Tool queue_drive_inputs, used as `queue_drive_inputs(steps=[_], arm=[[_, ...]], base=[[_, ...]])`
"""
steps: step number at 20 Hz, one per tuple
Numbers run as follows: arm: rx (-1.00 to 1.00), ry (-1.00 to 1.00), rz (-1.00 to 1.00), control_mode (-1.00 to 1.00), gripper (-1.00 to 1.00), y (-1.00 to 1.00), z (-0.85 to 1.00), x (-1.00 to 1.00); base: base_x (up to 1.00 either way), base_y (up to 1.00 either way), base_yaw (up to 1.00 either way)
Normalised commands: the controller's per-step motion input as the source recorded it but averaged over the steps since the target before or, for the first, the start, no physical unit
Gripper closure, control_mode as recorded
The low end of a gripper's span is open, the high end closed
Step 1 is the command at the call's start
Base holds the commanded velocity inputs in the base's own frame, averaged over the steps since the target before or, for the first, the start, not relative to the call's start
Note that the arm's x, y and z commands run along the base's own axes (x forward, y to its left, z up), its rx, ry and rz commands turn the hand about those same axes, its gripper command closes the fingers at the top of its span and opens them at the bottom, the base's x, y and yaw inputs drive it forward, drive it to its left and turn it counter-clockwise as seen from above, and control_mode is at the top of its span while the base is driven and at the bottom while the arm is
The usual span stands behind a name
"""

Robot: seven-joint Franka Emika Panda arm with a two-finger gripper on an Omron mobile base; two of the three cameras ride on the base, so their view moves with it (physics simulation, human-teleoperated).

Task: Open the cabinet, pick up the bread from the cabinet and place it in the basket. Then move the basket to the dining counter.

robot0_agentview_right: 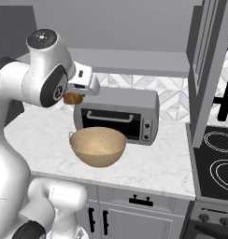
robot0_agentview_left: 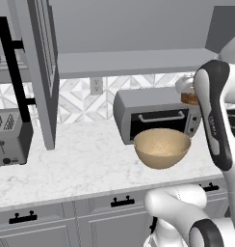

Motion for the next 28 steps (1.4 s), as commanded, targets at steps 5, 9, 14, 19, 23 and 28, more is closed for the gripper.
queue_drive_inputs(steps=[5, 9, 14, 19, 23, 28], arm=[[-0.01, 0.35, -0.04, -1.00, 1.00, -0.02, -0.86, -0.12], [0.00, 0.24, -0.03, -1.00, 1.00, 0.04, -0.53, 0.20], [0.00, 0.23, -0.01, -1.00, 1.00, 0.04, -0.68, 0.23], [0.01, 0.12, 0.00, -1.00, 1.00, 0.00, -0.62, 0.27], [0.02, 0.03, 0.00, -1.00, 1.00, 0.00, -0.48, 0.83], [0.01, 0.00, 0.00, -1.00, 1.00, 0.00, -0.67, 0.48]], base=[[0.00, 0.00, 0.00], [0.00, 0.00, 0.00], [0.00, 0.00, 0.00], [0.00, 0.00, 0.00], [0.00, 0.00, 0.00], [0.00, 0.00, 0.00]])
